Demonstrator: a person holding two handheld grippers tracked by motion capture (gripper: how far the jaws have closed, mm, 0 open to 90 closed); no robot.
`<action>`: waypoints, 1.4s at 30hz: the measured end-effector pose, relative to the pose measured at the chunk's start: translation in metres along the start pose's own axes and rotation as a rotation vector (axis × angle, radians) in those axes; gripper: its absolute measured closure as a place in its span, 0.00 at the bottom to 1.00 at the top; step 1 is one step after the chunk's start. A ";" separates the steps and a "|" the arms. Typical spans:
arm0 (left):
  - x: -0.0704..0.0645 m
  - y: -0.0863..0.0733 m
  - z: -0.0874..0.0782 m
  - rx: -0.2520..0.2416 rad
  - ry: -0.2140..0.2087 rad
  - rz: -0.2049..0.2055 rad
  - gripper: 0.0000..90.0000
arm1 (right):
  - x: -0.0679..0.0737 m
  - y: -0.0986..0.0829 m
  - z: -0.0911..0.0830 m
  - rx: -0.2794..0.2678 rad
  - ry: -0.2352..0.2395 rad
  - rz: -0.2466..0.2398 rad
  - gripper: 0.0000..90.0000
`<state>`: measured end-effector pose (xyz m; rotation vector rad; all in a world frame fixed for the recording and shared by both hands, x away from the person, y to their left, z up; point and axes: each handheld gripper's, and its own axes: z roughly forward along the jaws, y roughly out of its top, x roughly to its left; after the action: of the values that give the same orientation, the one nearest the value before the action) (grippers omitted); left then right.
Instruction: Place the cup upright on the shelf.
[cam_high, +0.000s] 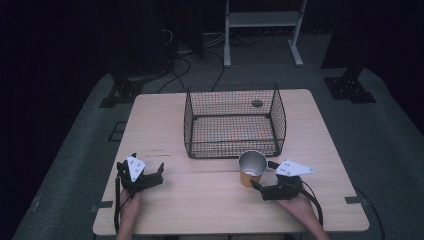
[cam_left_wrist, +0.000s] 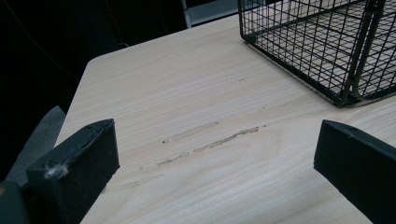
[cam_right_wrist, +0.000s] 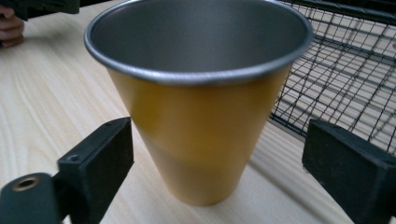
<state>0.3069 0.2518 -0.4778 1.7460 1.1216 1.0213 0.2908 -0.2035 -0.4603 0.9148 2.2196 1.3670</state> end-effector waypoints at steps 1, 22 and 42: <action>0.000 0.000 0.000 0.000 0.000 -0.002 0.00 | 0.001 0.001 0.002 0.001 0.002 -0.002 0.08; 0.000 0.000 0.000 -0.001 -0.002 0.002 0.00 | 0.008 0.011 0.033 -0.041 0.028 0.027 0.07; 0.000 0.000 0.000 0.000 -0.003 0.002 0.00 | 0.005 0.033 0.014 -0.045 0.065 0.014 0.17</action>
<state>0.3069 0.2516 -0.4777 1.7478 1.1185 1.0198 0.3065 -0.1804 -0.4367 0.8840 2.2238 1.4665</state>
